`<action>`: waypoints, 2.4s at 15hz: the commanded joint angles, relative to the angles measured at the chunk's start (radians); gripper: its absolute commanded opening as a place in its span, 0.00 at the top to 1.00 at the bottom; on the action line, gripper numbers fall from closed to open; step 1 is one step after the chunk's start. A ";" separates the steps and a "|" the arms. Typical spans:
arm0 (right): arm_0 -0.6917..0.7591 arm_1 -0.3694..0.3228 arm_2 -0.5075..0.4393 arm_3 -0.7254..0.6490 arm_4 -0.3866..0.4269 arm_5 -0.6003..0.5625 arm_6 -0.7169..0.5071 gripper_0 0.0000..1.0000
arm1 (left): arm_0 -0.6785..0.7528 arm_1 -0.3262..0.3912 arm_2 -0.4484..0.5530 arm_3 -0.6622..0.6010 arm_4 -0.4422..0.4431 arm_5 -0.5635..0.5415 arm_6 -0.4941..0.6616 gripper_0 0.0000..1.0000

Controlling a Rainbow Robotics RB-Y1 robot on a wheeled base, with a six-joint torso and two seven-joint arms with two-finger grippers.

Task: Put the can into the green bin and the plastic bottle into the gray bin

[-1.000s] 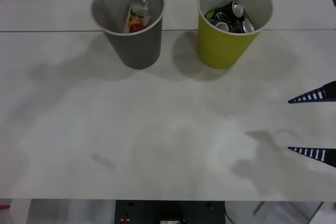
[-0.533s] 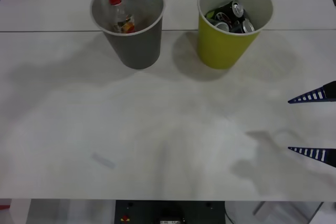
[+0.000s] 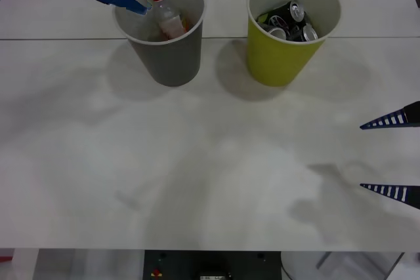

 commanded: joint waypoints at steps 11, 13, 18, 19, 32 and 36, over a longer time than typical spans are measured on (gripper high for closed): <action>0.000 0.000 0.000 0.000 0.000 0.000 0.000 0.00 | 0.677 0.127 0.522 -0.326 0.062 0.027 -0.348 0.00; 0.000 0.000 0.000 0.000 0.000 0.000 0.000 0.00 | 0.812 0.127 0.618 -0.401 0.054 0.026 -0.411 0.00; 0.000 0.000 0.000 0.000 0.000 0.000 0.000 0.00 | 1.059 0.127 0.783 -0.584 -0.026 -0.005 -0.489 0.00; 0.000 0.000 0.000 0.000 0.000 0.000 0.000 0.00 | 1.091 0.125 0.799 -0.604 -0.030 -0.005 -0.499 0.00; 0.000 0.000 0.000 0.000 0.000 0.000 0.000 0.00 | 1.361 -0.120 1.008 -0.791 -0.099 -0.123 -0.716 0.00; 0.000 0.000 0.000 0.000 0.000 0.000 0.000 0.00 | 1.366 -0.145 1.006 -0.805 -0.096 -0.134 -0.716 0.00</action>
